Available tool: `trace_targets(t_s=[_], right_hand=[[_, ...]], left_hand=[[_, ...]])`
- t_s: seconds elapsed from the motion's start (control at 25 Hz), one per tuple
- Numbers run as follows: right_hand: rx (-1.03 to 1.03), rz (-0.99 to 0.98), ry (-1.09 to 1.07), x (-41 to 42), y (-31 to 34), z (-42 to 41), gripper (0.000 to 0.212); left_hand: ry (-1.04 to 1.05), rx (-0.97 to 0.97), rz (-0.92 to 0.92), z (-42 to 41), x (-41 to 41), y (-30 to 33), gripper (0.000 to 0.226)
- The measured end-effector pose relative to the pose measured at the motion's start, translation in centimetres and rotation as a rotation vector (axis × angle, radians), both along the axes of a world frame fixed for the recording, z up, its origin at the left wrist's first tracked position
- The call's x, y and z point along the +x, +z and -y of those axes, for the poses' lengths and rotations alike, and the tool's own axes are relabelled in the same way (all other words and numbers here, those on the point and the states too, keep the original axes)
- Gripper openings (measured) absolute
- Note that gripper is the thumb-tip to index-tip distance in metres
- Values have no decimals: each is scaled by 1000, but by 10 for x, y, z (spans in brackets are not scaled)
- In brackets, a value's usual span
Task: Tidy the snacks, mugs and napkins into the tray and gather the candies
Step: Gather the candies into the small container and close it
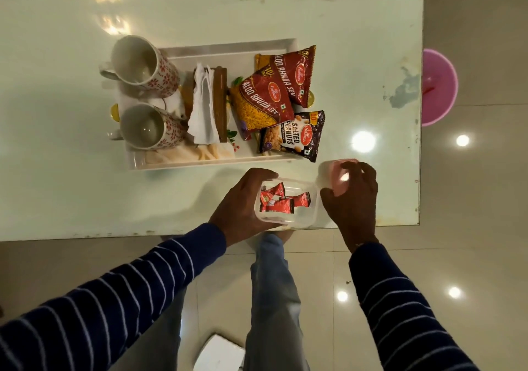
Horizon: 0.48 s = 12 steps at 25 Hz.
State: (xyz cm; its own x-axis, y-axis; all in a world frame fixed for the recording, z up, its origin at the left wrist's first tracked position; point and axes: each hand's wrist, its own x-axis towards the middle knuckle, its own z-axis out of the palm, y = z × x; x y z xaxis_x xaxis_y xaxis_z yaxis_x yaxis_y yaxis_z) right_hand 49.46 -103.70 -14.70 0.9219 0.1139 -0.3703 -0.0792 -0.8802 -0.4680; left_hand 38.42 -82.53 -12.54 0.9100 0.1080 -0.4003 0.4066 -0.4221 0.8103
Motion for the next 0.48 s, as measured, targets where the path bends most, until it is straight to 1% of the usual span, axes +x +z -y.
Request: trace_targets(t_s=[0.04,0.08,0.12,0.16,0.2,0.28,0.32,0.36,0.4,0.44,0.48], right_hand=[[58,5,-96,2,7,-3,46],[90,25,-159,5,15,-3,33],[85,51,-189,7,23,-1,23],[86,64,-201,10,32,4,19],[139,44,-215,14,43,9,22],[395,-89,-210,15,70,15,41],[507,-154,-156,11,84,13,47],[569,-203,-67,6,95,8,49],[565,-230,47,1,102,-1,50],[516,-237,171,-5,105,-11,50],[427,-206,291,-10,104,-21,51]], left_hand=[[5,-7,-1,-2,0,1,88],[5,-11,-1,-4,-1,1,88],[2,-14,-2,-6,-1,0,89],[-2,-18,-5,-8,-2,0,89],[-4,-23,-10,-10,-2,0,90],[-3,-35,-18,-13,-2,1,91],[2,-50,-24,-14,-1,1,92],[6,-71,-31,-14,0,3,94],[9,-93,-34,-14,2,6,97],[5,-113,-34,-14,4,9,100],[-12,-119,-27,-14,5,12,103]])
